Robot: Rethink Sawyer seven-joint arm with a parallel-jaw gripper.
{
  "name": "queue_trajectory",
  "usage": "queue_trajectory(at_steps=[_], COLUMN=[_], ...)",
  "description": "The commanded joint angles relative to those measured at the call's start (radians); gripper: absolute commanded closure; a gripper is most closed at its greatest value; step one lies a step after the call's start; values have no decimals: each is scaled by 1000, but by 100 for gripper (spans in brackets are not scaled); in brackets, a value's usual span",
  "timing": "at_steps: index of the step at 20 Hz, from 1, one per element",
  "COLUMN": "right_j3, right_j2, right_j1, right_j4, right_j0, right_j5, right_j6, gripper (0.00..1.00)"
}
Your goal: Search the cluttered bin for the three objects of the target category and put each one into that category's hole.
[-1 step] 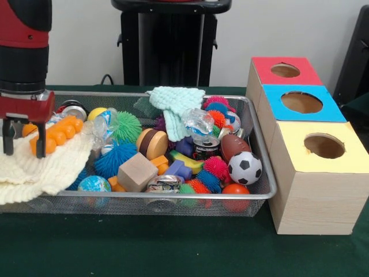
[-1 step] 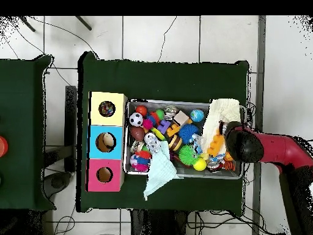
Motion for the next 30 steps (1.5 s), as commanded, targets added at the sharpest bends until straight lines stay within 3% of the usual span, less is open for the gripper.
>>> queue_trajectory(at_steps=[1,13,21,29,30], right_j3=[-4,-68,-170,-173,-164], right_j2=[36,5,38,40,46], right_j1=[66,139,247,264,264], right_j4=[-101,-177,-161,-142,-141], right_j0=[-4,42,35,43,36], right_j5=[-56,-92,-42,-57,-75], right_j6=[-160,-100,-158,-128,-119], gripper=[0,0,0,0,100])
